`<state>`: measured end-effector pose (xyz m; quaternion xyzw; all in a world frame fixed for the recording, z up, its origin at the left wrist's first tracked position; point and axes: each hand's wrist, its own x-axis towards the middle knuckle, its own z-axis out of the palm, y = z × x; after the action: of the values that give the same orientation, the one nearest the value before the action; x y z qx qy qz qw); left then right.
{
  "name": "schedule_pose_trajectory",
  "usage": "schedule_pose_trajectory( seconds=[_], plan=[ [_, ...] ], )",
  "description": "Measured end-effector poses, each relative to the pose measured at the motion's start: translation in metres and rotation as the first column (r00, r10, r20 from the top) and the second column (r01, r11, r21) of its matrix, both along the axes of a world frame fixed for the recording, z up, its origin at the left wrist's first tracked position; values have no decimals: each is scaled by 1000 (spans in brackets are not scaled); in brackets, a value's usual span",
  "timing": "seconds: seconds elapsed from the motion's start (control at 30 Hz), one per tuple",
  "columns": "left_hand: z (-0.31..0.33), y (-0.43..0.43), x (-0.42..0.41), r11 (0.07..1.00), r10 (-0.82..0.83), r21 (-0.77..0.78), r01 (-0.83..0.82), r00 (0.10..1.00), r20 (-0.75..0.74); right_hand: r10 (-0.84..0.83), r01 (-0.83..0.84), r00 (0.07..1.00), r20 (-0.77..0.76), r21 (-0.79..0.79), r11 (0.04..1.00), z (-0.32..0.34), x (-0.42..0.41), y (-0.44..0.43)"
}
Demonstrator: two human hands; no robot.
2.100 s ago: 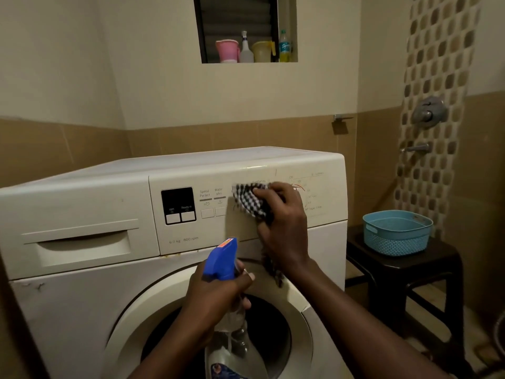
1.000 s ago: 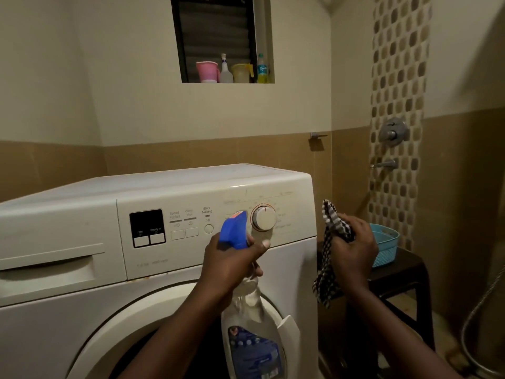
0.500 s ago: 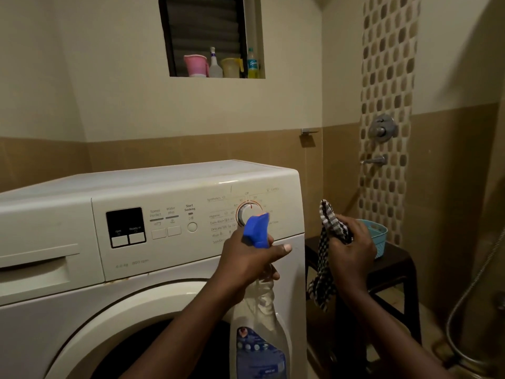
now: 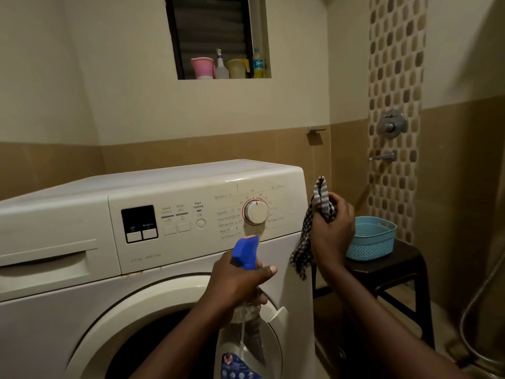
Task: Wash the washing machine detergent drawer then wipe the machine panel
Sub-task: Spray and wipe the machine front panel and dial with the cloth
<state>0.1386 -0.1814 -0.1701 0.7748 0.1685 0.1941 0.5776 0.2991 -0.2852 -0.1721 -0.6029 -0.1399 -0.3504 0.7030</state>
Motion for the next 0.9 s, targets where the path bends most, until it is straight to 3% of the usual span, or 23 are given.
schedule_pose_trajectory(
  seconds=[0.13,0.33,0.53,0.73,0.9],
  plan=[
    [6,5,-14,998,51,-36,-49,998,47,54,-51,997,51,-44,998,28,8,17],
    [7,18,-27,997,48,-65,-44,996,68,-16,63,988,156,-302,951,23,7,41],
    [0,24,-30,995,75,-69,-72,996,50,19,3,996,86,-243,970,-27,-27,60],
    [0,27,-30,995,73,-77,-67,994,77,110,-50,985,136,-384,922,-49,-28,47],
    [5,29,-38,993,62,-101,-55,996,71,-38,43,999,23,-253,967,-13,-4,30]
  ],
)
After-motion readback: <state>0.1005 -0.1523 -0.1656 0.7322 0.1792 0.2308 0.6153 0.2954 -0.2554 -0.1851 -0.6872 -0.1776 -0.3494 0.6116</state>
